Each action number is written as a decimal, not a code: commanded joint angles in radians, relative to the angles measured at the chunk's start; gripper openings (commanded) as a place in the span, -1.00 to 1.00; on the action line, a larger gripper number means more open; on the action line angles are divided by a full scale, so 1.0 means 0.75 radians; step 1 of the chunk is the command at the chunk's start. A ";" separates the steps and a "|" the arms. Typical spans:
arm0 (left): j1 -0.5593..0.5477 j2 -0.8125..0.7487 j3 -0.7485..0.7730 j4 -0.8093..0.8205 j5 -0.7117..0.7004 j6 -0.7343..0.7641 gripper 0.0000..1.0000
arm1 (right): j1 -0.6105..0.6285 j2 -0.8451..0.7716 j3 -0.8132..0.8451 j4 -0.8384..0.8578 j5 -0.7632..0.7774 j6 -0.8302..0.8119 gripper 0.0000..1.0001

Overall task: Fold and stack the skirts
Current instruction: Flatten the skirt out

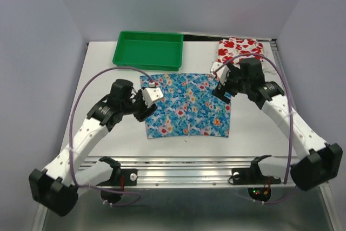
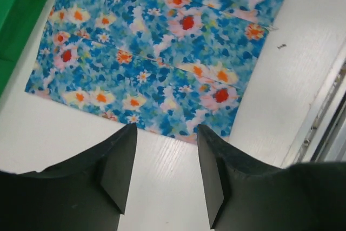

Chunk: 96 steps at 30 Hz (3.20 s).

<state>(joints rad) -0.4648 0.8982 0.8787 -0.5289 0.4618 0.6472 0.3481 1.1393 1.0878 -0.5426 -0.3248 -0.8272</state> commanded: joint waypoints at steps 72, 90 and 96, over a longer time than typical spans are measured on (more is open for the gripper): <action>-0.284 0.641 0.044 -0.039 -0.491 0.630 -0.31 | 0.023 0.852 0.538 -0.356 0.312 0.690 1.00; -0.498 1.073 0.017 0.053 -0.444 0.546 -0.42 | -0.425 0.849 0.439 -0.587 0.229 0.577 0.96; -0.662 1.303 0.276 -0.092 -0.191 0.361 -0.49 | -0.472 0.868 0.464 -0.655 0.110 0.494 0.79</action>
<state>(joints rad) -0.8917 1.7164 1.0065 -0.5251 0.0193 1.0454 -0.0185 1.7927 1.3941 -0.9710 -0.1478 -0.3977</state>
